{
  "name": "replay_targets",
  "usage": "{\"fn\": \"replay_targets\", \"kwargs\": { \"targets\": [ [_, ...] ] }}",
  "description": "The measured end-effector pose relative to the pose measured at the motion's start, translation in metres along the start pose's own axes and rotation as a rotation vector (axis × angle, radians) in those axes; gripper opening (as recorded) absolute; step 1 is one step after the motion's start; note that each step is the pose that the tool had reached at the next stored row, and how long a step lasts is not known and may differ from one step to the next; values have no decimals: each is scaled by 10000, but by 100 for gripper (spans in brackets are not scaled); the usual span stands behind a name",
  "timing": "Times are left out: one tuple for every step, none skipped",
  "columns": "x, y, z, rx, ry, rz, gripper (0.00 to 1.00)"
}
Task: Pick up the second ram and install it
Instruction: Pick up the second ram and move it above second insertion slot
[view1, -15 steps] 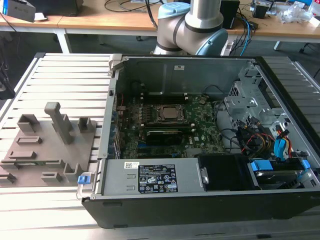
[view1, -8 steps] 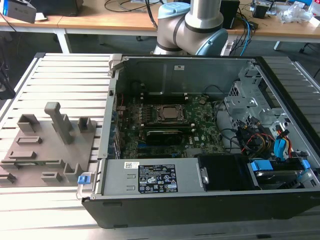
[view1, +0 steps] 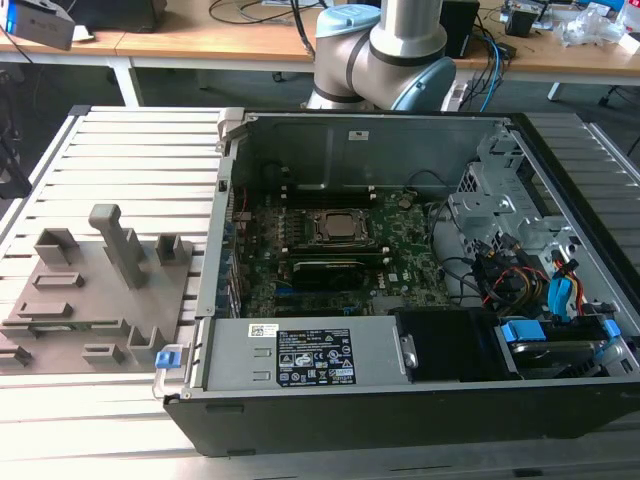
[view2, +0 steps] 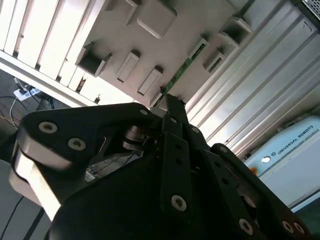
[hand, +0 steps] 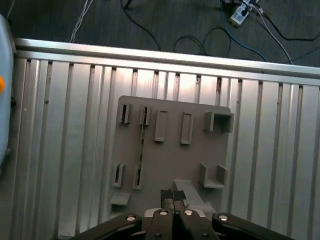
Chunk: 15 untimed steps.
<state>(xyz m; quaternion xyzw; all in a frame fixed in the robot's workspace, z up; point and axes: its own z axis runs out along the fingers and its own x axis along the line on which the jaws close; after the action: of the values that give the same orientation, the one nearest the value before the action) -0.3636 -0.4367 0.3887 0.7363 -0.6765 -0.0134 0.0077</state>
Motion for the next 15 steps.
{"fn": "replay_targets", "kwargs": {
  "targets": [
    [0, 0, 0, 0, -3, 92, 11],
    [0, 0, 0, 1, -6, 186, 11],
    [0, 0, 0, 2, -7, 230, 11],
    [0, 0, 0, 2, -8, 285, 11],
    [0, 0, 0, 3, -11, 363, 11],
    [0, 0, 1, 4, -13, 423, 11],
    [0, 0, 1, 4, -14, 483, 11],
    [0, 0, 1, 5, -16, 546, 11],
    [0, 0, 1, 5, -18, 621, 11],
    [0, 0, 2, 7, -24, 794, 11],
    [0, 0, 3, 8, -28, 932, 11],
    [0, 0, 3, 10, -32, 1074, 11],
    [0, 0, 3, 11, -36, 1220, 11],
    [0, 0, 4, 11, -37, 1220, 11],
    [0, 0, 3, 11, -36, 1220, 11]
  ]
}}
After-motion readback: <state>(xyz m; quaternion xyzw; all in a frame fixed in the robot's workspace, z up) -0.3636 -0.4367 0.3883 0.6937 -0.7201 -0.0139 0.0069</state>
